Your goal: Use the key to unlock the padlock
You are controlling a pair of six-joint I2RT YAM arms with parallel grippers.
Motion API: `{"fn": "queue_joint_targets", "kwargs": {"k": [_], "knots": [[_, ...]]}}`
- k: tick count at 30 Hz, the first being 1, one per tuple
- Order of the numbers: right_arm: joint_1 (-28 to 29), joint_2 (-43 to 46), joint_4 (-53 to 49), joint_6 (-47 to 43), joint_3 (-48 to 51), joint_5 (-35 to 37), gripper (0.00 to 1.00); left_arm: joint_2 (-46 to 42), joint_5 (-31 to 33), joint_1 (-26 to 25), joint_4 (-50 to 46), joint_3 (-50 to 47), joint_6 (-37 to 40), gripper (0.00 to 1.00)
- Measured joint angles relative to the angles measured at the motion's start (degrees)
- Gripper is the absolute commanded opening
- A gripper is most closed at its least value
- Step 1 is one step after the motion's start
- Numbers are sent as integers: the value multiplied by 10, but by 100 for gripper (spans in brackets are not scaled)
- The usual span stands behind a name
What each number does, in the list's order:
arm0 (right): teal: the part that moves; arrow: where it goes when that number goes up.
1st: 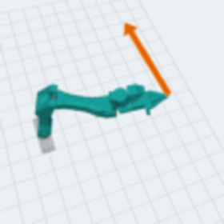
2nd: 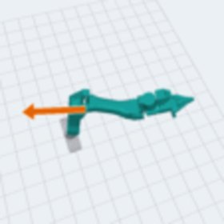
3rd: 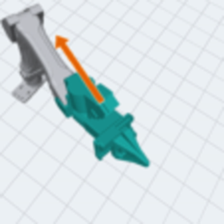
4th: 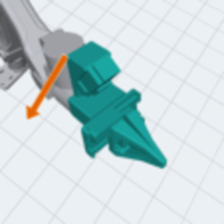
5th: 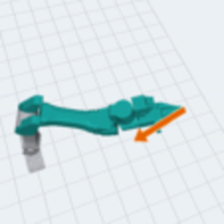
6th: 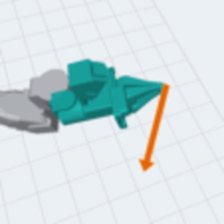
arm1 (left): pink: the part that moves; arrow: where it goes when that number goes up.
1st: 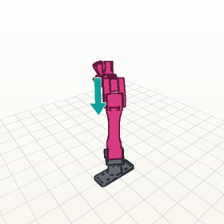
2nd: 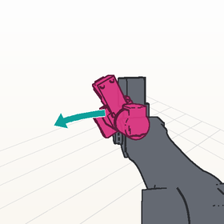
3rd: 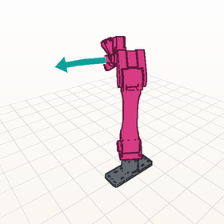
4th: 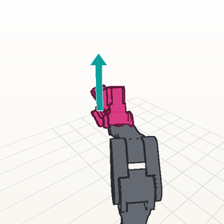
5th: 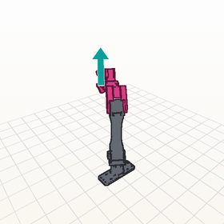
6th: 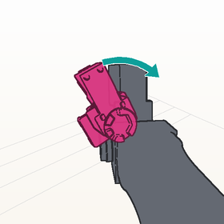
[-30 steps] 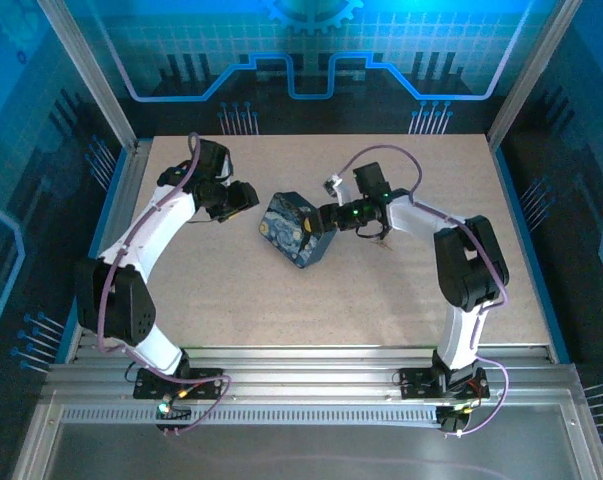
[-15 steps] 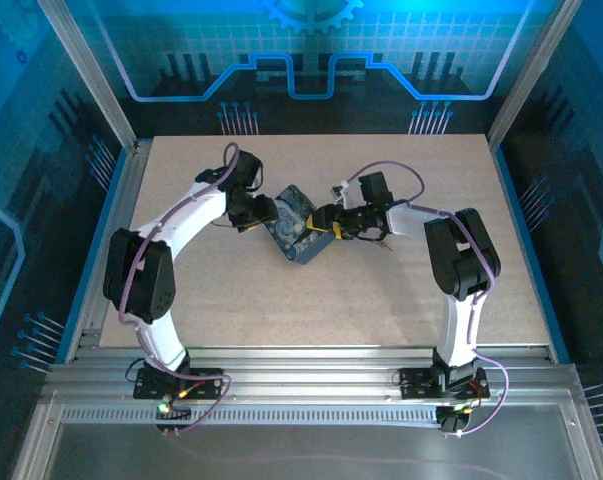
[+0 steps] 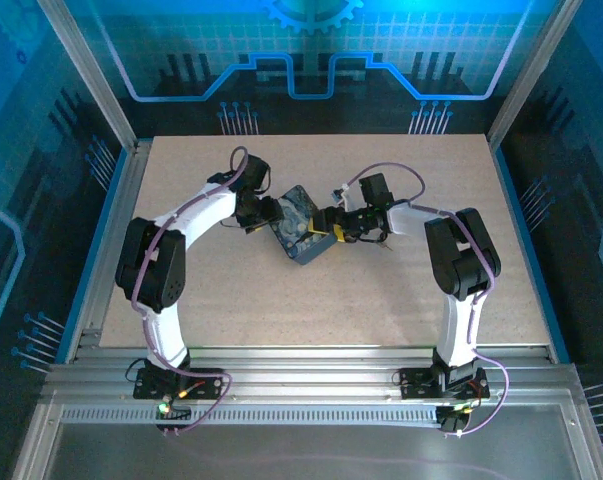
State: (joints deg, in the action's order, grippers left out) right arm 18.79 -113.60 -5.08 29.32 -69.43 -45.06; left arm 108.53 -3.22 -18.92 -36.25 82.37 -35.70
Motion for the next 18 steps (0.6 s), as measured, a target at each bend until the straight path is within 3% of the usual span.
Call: {"fn": "queue_joint_targets", "kwargs": {"k": [9, 18], "knots": [[-2, 0, -53, -39, -33, 20, 100, 0, 0, 0, 16, -5, -2, 54], [5, 0, -154, -122, -78, 94, 100, 3, -3, 0, 25, -5, -2, 54]]}}
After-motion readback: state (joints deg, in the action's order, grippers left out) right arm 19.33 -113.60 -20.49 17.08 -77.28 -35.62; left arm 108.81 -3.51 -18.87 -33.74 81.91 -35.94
